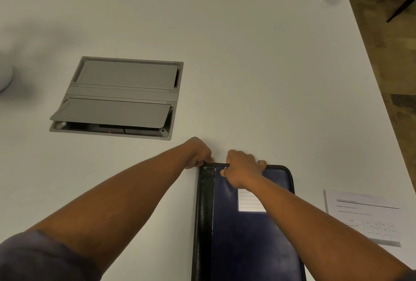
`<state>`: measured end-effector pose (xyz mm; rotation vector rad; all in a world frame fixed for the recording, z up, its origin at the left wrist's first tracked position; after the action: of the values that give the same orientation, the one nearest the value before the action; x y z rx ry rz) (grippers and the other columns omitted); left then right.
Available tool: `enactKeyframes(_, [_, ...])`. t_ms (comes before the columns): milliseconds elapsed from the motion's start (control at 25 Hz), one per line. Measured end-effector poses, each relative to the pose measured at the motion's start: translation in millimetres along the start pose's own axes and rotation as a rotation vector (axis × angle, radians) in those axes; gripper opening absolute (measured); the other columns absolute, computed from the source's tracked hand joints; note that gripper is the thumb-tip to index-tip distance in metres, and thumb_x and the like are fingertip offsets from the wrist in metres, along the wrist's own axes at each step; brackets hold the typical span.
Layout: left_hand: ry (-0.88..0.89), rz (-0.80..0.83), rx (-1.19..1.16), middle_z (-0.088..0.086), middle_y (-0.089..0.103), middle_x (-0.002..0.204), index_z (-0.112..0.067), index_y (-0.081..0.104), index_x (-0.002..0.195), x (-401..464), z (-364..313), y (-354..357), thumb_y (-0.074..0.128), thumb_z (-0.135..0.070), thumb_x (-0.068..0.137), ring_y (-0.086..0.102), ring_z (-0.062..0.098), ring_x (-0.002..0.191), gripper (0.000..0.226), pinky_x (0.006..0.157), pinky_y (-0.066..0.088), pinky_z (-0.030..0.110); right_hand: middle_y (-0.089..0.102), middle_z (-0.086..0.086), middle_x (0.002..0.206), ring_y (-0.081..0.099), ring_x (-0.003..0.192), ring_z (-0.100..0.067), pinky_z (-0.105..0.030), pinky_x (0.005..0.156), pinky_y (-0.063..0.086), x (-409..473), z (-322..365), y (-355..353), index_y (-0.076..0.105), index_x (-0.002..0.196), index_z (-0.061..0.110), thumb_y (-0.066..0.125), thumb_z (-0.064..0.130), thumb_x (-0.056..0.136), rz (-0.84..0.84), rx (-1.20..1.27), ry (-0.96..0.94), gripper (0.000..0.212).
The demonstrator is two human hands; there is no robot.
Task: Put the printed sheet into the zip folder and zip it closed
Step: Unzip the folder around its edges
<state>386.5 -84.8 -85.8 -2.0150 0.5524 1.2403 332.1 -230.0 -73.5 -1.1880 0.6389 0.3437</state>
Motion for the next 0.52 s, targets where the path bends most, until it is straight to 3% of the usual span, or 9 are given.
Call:
enactKeyframes(80, [-0.012, -0.036, -0.065, 0.011, 0.051, 0.078, -0.002, 0.056, 0.078, -2, 1, 1, 0.071, 0.0, 0.086, 0.045, 0.02, 0.071, 0.017, 0.07, 0.039, 0.029, 0.058, 0.005, 0.108, 0.052, 0.107, -0.025, -0.055, 0.098, 0.033, 0, 0, 0, 0.053, 0.106, 0.028, 0.063, 0.045, 0.086, -0.005, 0.007, -0.001, 0.028])
enactKeyframes(160, [-0.008, -0.087, -0.1, 0.01, 0.049, 0.069, -0.004, 0.052, 0.067, -4, 0, 3, 0.07, 0.003, 0.08, 0.042, 0.017, 0.061, 0.023, 0.06, 0.037, 0.026, 0.059, 0.006, 0.106, 0.053, 0.106, -0.024, -0.054, 0.097, 0.033, 1, 0, 0, 0.053, 0.102, 0.028, 0.063, 0.045, 0.086, -0.003, 0.014, -0.002, 0.026])
enactKeyframes(280, [0.011, -0.215, -0.228, 0.01, 0.055, 0.068, -0.004, 0.055, 0.068, -6, 1, 4, 0.074, 0.0, 0.066, 0.05, 0.017, 0.057, 0.019, 0.046, 0.038, 0.022, 0.06, 0.009, 0.1, 0.055, 0.103, -0.022, -0.052, 0.097, 0.032, 2, -2, 1, 0.054, 0.095, 0.032, 0.064, 0.048, 0.084, -0.022, 0.057, 0.001, 0.021])
enactKeyframes(400, [0.06, -0.285, -0.35, 0.016, 0.067, 0.075, -0.003, 0.062, 0.071, -8, 0, 8, 0.077, -0.002, 0.055, 0.06, 0.023, 0.061, 0.021, 0.054, 0.049, 0.026, 0.065, 0.014, 0.091, 0.056, 0.1, -0.019, -0.048, 0.096, 0.03, 2, -3, 2, 0.062, 0.089, 0.034, 0.061, 0.059, 0.08, -0.086, 0.19, 0.024, 0.026])
enactKeyframes(520, [0.082, -0.315, -0.386, 0.013, 0.064, 0.071, -0.006, 0.062, 0.07, -13, -1, 11, 0.077, -0.003, 0.058, 0.06, 0.023, 0.063, 0.019, 0.059, 0.051, 0.029, 0.069, 0.012, 0.077, 0.059, 0.093, -0.019, -0.047, 0.091, 0.031, 3, 3, 4, 0.069, 0.079, 0.033, 0.054, 0.069, 0.078, -0.113, 0.22, 0.024, 0.039])
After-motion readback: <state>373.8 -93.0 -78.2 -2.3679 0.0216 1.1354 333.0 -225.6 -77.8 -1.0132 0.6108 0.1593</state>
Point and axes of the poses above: each hand's wrist, its own x-axis towards the middle knuckle, its own y-axis out of the palm, z = x × y, the point moved 5 cm from there along x, towards the middle knuckle
